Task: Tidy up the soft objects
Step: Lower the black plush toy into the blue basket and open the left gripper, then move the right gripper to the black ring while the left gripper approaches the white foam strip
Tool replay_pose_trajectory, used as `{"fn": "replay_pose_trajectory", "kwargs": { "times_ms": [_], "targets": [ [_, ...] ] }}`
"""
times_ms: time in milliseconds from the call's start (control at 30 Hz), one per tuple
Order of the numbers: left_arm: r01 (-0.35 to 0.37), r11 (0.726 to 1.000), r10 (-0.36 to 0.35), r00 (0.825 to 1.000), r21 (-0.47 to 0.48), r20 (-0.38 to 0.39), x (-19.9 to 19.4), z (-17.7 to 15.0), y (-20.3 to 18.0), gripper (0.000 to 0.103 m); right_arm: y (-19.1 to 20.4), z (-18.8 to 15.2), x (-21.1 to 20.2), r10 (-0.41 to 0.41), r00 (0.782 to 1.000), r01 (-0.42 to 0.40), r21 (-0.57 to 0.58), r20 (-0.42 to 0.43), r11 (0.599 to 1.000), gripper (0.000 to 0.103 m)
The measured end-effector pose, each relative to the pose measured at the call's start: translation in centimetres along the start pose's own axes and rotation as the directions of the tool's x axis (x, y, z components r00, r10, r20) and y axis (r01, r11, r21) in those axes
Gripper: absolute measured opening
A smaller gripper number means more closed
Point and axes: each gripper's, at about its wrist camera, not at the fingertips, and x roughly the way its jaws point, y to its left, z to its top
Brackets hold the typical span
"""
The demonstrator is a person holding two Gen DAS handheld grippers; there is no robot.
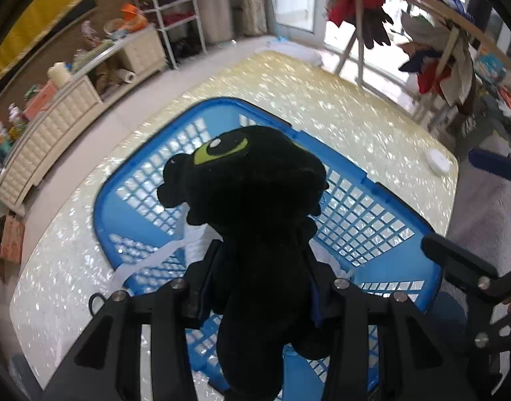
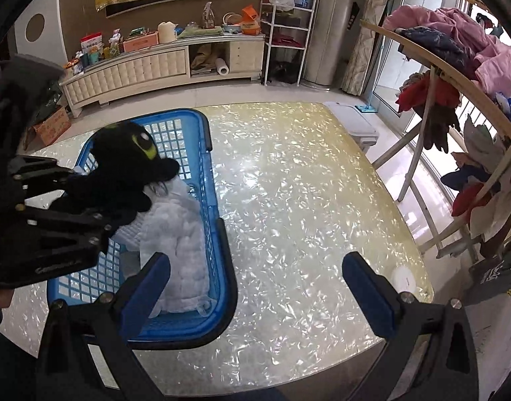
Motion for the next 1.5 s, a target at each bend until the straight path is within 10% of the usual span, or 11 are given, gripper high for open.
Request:
{"fn": "replay_pose_trajectory", "kwargs": {
  "times_ms": [333,667,800,1400,1500],
  "targets": [
    [0.017,0.997,-0.007,0.992,0.078,-0.127,4.9,0.4,-1.5,0.042,-0.6,-0.1,1.3,-0.003,0.999,0.004,0.018,-0.032,1.000,0.103],
    [0.030,0.999,-0.023,0.987,0.042,-0.157,5.3,0.5,-0.7,0.085,-0.7,-0.3,1.7,0.022,0.999,-0.021,0.028,-0.044,0.999,0.103],
    [0.002,1.000,0.002,0.990,0.026,-0.144,4.5,0.1,0.2,0.085,-0.7,-0.4,1.1,0.022,0.999,-0.021,0.031,-0.035,0.999,0.103],
    [-0.071,0.995,0.075,0.996,-0.071,0.050,-9.4,-3.5,3.3,0.086,4.0,1.2,-5.1,0.089,0.993,-0.085,-0.047,0.084,0.995,0.103],
    [-0.115,0.986,0.123,0.990,-0.118,0.062,-11.5,-5.7,5.2,0.103,6.7,1.7,-5.7,0.139,0.986,-0.130,-0.095,0.094,0.987,0.103]
  ]
}}
